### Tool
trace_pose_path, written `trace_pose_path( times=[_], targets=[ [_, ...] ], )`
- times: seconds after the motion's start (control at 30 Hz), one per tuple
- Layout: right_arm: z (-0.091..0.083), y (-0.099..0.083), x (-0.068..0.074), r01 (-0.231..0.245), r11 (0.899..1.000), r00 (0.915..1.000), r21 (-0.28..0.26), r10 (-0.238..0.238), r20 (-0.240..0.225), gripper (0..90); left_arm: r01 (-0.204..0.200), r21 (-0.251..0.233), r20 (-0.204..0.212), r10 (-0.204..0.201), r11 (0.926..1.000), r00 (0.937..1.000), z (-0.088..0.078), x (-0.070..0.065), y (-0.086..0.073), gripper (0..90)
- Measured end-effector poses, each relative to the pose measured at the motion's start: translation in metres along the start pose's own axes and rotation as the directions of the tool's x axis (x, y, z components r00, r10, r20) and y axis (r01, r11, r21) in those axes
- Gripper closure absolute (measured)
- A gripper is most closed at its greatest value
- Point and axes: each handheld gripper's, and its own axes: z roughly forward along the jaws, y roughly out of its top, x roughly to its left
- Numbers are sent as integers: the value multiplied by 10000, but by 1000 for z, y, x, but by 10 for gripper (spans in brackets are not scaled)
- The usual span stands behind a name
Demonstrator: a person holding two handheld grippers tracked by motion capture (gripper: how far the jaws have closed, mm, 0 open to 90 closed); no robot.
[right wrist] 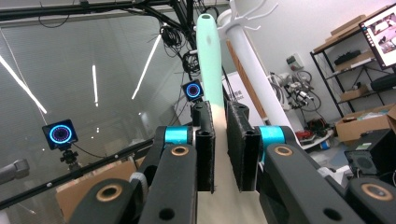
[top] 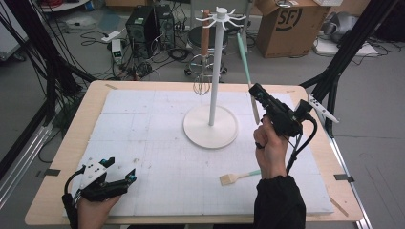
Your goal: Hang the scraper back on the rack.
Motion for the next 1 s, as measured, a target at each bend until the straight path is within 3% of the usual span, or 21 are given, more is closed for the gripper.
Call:
trace_pose_path(
  times=[0.5,1.0],
  targets=[
    [6,13,-3,56,9996,9996,-268,-49,285,822,30,-35,104,-29,10000,9999,-1,1,0,156],
    [13,17,-9,43,9999,9988,-143,-36,490,822,64,-40,50,-64,10000,10000,-1,2,-1,156]
  ],
)
